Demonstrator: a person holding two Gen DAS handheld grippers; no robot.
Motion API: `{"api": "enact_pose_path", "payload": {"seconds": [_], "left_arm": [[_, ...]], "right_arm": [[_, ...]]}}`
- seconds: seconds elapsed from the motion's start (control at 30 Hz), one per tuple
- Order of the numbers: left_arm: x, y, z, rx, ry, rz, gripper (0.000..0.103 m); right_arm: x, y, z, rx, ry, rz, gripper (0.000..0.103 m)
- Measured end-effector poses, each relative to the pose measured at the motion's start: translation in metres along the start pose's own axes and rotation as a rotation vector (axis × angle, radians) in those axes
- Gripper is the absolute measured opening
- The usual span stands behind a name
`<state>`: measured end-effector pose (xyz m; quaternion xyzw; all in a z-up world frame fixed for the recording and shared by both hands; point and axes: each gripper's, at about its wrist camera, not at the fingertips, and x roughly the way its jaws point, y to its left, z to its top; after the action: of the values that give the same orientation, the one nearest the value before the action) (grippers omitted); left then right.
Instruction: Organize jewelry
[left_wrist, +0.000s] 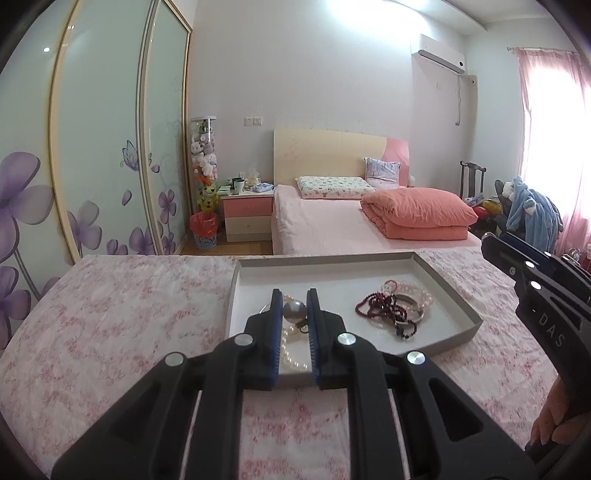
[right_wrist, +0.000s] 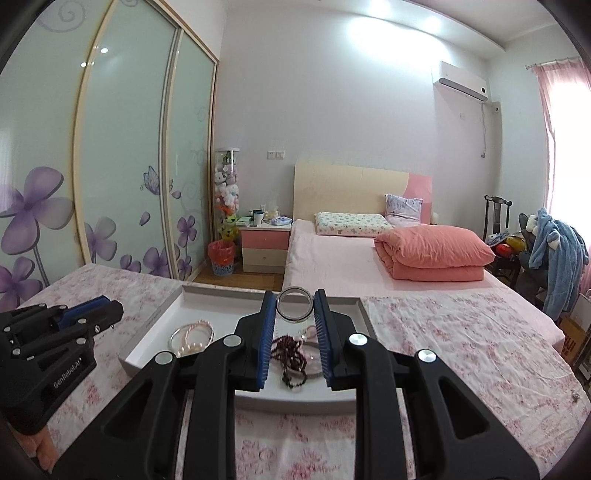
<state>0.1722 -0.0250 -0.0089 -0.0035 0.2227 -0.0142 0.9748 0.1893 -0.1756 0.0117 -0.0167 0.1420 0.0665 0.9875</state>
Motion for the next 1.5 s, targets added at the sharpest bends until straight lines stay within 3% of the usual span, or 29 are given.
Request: {"api": "enact_pose_path", "payload": {"seconds": [0.37,0.8,1.17,1.23,1.3,1.5], "left_arm": [[0.041,-0.005,0.011,0.010,0.011,-0.016,0.014],[0.092,-0.009,0.005,0.016,0.087,-0.051,0.014],[0.114,-0.009,-0.002,0.008,0.128,-0.050,0.015],[0.117,-0.008,-0.003,0.003,0.135,-0.050,0.021],[0.117,-0.006,-0.003,-0.005,0.137,-0.049,0.027],[0.104,0.013,0.004,-0.060,0.117,-0.058,0.036]], "right_arm": [[0.038,-0.001,0.002,0.031,0.015,0.019,0.022],[0.095,-0.004,-0.009,0.080,0.145,0.072,0.022],[0.116,-0.005,-0.020,0.113,0.207,0.083,0.023],[0.117,-0.006,-0.021,0.119,0.210,0.083,0.027],[0.116,-0.007,-0.022,0.126,0.212,0.084,0.044],[0.103,-0.028,-0.017,0.185,0.185,0.061,0.045]]}}
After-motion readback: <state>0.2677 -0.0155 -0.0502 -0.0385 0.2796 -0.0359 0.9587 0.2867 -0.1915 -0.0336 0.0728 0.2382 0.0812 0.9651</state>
